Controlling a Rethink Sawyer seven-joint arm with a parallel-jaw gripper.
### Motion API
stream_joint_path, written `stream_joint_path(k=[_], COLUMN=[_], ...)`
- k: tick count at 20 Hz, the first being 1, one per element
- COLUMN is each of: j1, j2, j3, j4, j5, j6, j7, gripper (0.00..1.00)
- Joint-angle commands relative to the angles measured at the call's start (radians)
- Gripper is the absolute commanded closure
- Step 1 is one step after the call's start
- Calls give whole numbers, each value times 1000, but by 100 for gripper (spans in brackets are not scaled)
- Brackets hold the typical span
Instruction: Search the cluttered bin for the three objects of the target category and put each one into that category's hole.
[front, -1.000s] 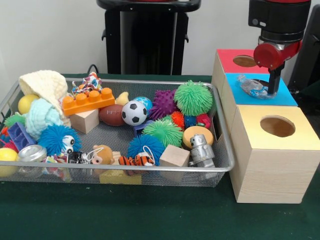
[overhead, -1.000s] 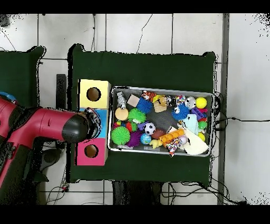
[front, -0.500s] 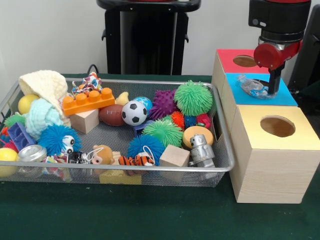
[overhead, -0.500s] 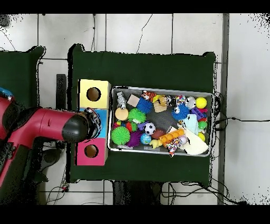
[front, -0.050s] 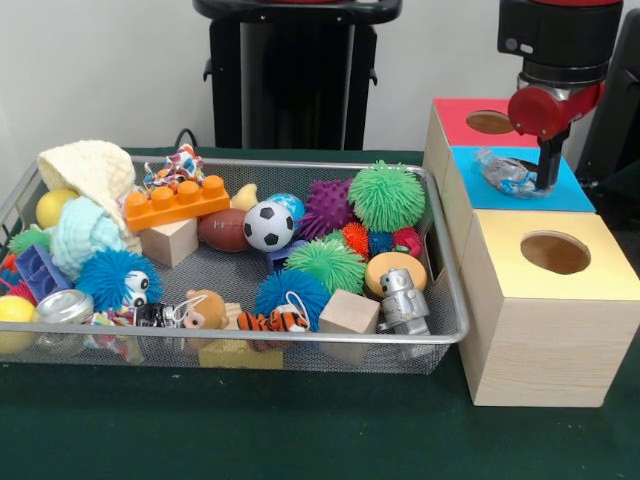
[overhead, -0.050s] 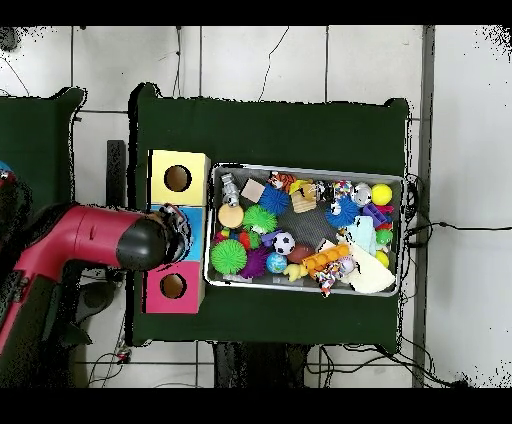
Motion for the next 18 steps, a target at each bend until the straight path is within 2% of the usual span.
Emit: stream_joint_path(k=[1, 8, 14, 18], j1=[0, 2, 15, 16], j2=[110, 127, 144, 152], j3=[143, 141, 123, 123], j4=[5, -1, -11, -12], j5=[79, 89, 79, 90], j6=[78, 98, 89, 108], j7=[123, 127, 182, 174], gripper=[100, 100, 100, 100])
